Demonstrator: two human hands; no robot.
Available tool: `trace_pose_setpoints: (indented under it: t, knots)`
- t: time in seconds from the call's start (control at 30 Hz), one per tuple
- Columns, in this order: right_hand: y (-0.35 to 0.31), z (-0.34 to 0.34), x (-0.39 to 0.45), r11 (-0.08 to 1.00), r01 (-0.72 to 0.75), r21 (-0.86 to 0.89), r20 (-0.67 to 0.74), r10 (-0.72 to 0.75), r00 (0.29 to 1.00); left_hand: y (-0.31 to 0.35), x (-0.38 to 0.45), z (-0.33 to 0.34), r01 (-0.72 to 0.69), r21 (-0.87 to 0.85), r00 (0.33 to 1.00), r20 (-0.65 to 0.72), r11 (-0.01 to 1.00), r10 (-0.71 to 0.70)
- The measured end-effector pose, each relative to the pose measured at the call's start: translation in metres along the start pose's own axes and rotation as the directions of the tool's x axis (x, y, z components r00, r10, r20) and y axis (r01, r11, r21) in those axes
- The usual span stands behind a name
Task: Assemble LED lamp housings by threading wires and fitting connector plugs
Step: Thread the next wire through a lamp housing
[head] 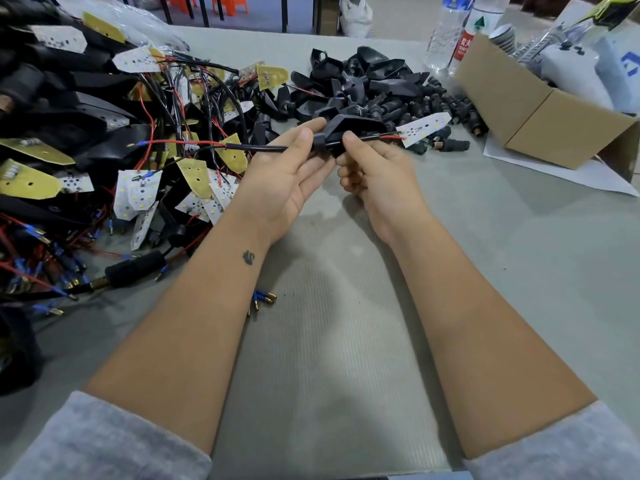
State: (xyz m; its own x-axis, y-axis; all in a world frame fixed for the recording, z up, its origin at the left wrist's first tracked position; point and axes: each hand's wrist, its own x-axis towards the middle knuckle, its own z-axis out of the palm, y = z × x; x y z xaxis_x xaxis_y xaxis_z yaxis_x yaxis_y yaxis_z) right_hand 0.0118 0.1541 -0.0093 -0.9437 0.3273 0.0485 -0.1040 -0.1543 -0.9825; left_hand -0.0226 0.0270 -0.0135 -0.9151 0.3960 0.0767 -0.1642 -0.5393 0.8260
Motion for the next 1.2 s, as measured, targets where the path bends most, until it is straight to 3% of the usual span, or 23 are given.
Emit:
trace_pose_setpoints:
  t: [0.13, 0.23, 0.37, 0.47, 0.57, 0.67, 0.8, 0.9, 1.03, 1.1, 1.2]
  knots:
    - [0.001, 0.001, -0.001, 0.998, -0.009, -0.056, 0.035, 0.011, 0.999, 0.001, 0.002, -0.001, -0.06, -0.002, 0.99, -0.127, 0.998, 0.06]
    - [0.001, 0.002, -0.001, 0.999, -0.03, -0.022, -0.027, 0.029, 0.999, 0.002, 0.004, -0.005, -0.109, -0.005, 0.969, -0.222, 0.994, 0.105]
    - [0.0, -0.001, 0.0, 0.999, 0.037, -0.006, -0.27, -0.037, 0.962, 0.003, 0.005, -0.008, -0.145, -0.028, 0.959, -0.25, 0.989, 0.133]
    - [-0.002, -0.006, 0.0, 0.973, 0.158, -0.17, -0.496, -0.223, 0.839, 0.003, 0.005, -0.009, -0.136, 0.012, 0.956, -0.259, 0.991, 0.135]
    - [-0.003, -0.01, 0.004, 0.984, 0.126, -0.122, -0.592, -0.174, 0.787, 0.002, 0.006, -0.008, -0.11, 0.073, 0.958, -0.259, 0.991, 0.126]
    - [0.001, -0.014, 0.009, 0.997, 0.013, -0.075, -0.522, -0.05, 0.851, 0.001, 0.005, -0.006, -0.096, 0.118, 0.961, -0.249, 0.988, 0.122]
    - [0.004, -0.014, 0.009, 0.995, 0.064, -0.073, -0.497, -0.092, 0.863, 0.0, 0.005, -0.006, -0.101, 0.12, 0.955, -0.266, 0.988, 0.13]
    - [0.0, -0.016, 0.01, 0.97, 0.085, 0.227, -0.44, 0.024, 0.898, 0.001, 0.007, -0.008, -0.1, 0.071, 0.947, -0.301, 0.992, 0.117]
    - [-0.004, -0.015, 0.009, 0.824, -0.02, 0.566, -0.209, 0.167, 0.964, 0.001, 0.007, -0.009, -0.081, 0.049, 0.953, -0.288, 0.995, 0.092]
    - [-0.004, -0.013, 0.009, 0.805, -0.049, 0.592, -0.144, 0.166, 0.976, 0.001, 0.006, -0.008, -0.077, 0.044, 0.955, -0.283, 0.996, 0.086]
    - [-0.003, -0.011, 0.009, 0.863, -0.041, 0.503, -0.191, 0.158, 0.969, 0.002, 0.007, -0.008, -0.072, -0.014, 0.949, -0.31, 0.997, 0.064]
